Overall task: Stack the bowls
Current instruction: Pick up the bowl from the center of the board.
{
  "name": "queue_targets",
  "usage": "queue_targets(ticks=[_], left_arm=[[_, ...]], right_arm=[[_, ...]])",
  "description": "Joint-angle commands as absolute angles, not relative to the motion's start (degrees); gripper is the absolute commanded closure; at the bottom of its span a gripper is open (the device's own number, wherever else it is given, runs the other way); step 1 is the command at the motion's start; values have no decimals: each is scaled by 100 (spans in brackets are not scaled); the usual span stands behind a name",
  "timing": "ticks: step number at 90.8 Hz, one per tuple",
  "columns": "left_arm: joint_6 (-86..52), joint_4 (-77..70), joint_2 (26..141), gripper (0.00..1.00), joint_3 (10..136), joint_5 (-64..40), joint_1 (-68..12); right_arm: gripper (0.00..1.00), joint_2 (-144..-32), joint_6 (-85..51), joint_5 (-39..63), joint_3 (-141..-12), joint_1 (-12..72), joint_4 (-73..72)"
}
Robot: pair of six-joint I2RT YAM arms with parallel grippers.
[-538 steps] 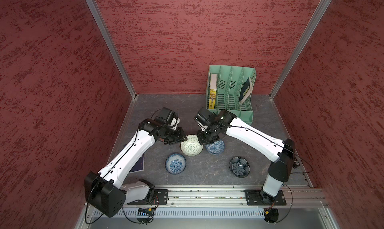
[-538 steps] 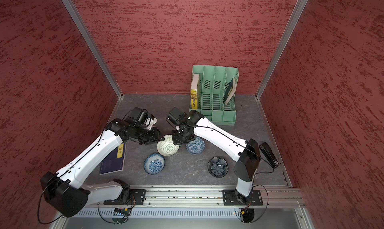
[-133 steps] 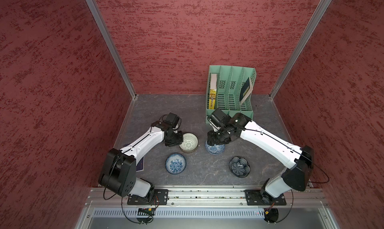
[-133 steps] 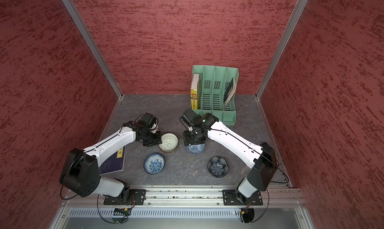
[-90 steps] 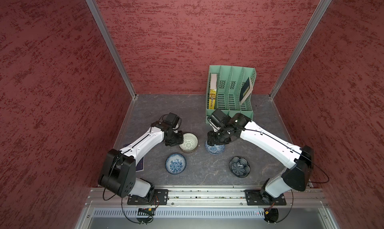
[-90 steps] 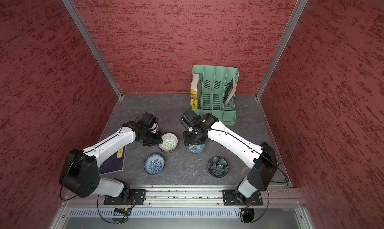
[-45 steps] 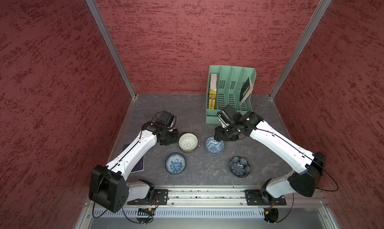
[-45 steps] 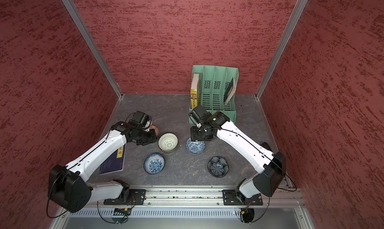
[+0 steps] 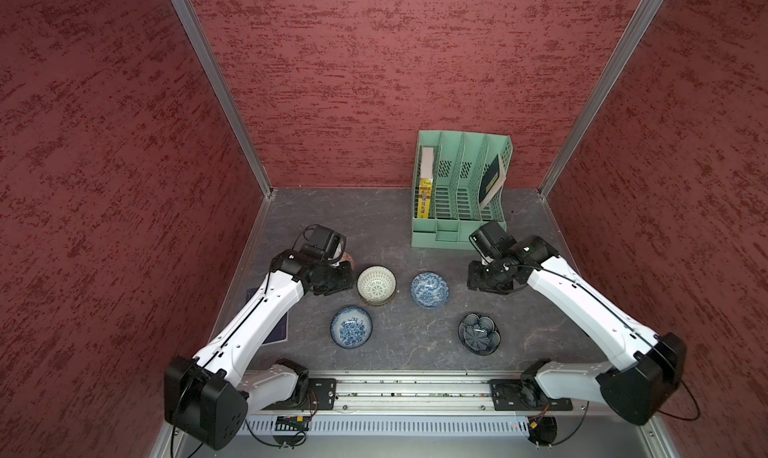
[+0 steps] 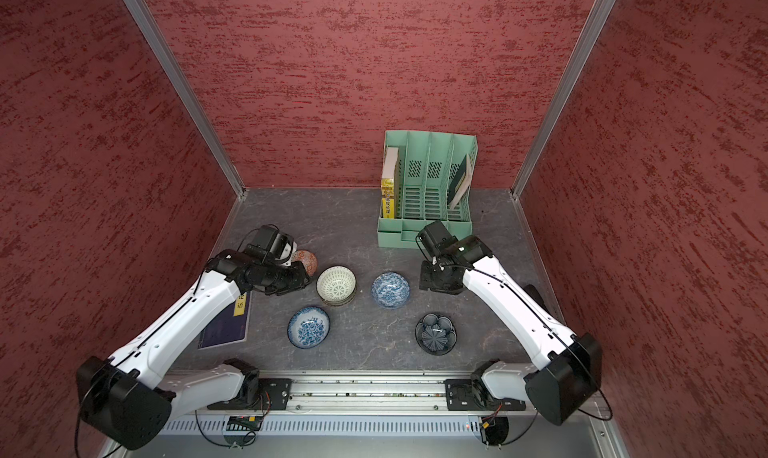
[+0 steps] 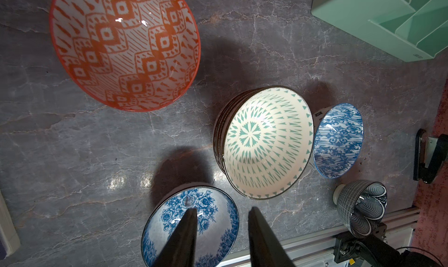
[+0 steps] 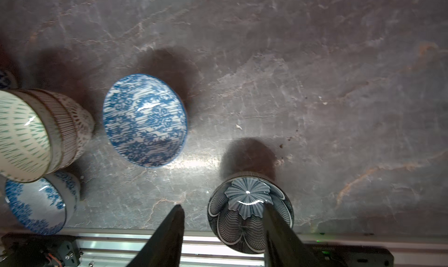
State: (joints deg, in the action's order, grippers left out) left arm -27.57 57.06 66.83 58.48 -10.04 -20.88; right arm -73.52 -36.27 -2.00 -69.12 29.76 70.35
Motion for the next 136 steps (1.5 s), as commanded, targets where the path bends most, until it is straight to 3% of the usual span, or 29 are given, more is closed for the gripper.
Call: queue_targets(ticks=[1,18,45,136], left_arm=[[-2760,5642,6514,61,5715,-1094,-2057],[-2771,5491,6469,59,5563,-1177,-2050],[-2742,5335,6478,58,5394,-1209,-2022],[-2665,5290,6513,57,5353,-1304,-1893]], right_arm=[[45,-6967,-4113,-615,-6588,2924,7352],[48,-6239,-4761,-481,-5720,2923,7295],[53,-6044,-5080,-245,-4921,2922,7212],[80,-6468,-5063,127,-3858,2927,6171]])
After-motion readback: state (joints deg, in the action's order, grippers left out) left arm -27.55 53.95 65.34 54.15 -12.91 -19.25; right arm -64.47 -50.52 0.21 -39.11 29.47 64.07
